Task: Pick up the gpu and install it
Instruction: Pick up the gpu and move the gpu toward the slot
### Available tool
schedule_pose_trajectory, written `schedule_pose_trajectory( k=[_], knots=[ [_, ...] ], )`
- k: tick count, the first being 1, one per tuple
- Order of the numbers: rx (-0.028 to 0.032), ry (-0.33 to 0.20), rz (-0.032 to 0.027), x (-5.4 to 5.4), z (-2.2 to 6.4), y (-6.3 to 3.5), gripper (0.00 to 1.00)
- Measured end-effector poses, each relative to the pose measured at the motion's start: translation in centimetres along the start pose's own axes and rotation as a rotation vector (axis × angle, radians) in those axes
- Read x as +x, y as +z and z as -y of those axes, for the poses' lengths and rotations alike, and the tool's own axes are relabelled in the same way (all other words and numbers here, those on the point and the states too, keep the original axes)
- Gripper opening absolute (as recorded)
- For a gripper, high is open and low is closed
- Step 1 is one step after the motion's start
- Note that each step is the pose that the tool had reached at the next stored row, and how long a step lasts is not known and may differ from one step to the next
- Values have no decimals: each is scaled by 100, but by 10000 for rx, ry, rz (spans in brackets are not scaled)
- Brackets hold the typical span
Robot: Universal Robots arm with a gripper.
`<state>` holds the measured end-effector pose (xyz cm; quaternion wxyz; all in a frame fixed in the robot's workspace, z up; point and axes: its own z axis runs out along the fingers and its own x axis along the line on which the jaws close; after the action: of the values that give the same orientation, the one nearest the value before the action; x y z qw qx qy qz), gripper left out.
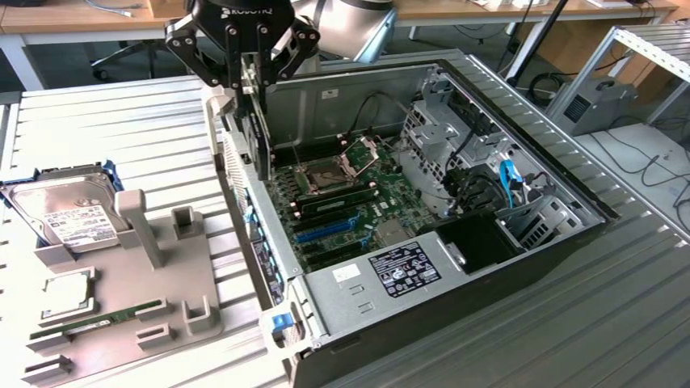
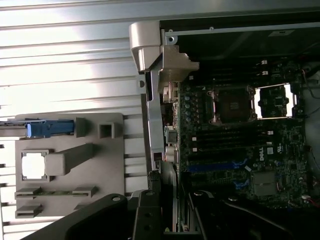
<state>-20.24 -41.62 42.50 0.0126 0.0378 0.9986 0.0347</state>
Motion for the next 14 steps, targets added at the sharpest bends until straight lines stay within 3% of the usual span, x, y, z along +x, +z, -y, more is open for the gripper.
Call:
schedule_pose_trajectory(
  k=[14],
  knots=[
    [0,0,0,-43,-2,13,26]
  ],
)
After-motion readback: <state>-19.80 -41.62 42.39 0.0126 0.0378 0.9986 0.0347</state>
